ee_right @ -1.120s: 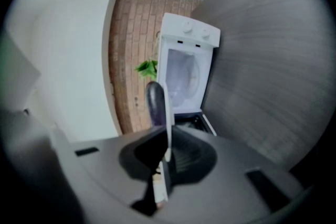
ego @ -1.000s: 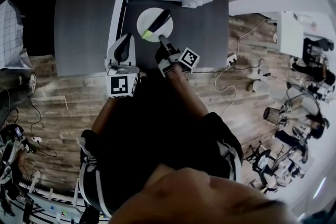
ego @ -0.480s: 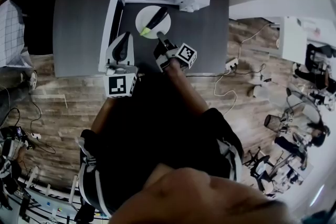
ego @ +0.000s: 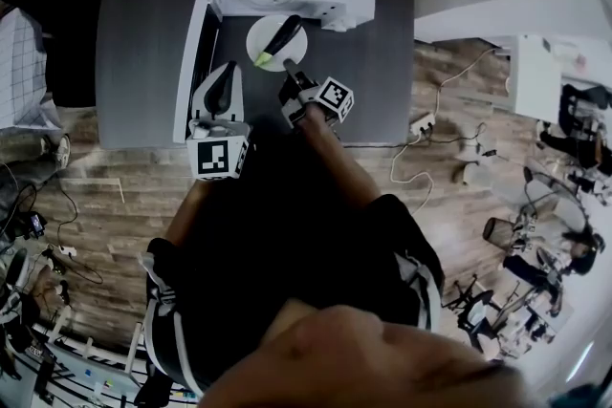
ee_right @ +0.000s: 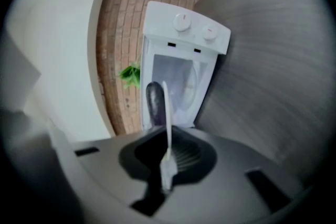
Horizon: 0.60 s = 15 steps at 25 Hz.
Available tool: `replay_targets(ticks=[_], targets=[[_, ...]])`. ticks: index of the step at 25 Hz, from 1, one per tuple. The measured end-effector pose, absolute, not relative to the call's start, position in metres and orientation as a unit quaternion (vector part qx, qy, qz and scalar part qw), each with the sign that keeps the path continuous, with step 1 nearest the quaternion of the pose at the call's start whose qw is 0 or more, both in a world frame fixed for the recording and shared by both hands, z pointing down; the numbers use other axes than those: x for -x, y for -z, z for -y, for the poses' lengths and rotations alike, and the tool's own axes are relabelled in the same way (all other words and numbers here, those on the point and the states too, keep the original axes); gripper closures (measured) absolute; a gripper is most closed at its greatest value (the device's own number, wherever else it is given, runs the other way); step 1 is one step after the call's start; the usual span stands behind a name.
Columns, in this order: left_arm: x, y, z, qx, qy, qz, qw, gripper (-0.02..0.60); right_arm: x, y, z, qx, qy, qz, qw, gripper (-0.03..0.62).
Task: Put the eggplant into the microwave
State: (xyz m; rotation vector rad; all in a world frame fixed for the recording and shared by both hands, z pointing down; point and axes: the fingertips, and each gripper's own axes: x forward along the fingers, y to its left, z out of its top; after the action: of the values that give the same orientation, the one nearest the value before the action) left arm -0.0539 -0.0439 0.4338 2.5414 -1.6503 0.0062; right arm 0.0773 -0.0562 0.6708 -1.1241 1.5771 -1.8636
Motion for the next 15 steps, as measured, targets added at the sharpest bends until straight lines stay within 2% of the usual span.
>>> replay_targets(ticks=[15], targets=[[0.048, -0.435, 0.071, -0.833, -0.005, 0.551, 0.056, 0.546, -0.082, -0.707, 0.097, 0.407, 0.674, -0.574, 0.227, 0.554]])
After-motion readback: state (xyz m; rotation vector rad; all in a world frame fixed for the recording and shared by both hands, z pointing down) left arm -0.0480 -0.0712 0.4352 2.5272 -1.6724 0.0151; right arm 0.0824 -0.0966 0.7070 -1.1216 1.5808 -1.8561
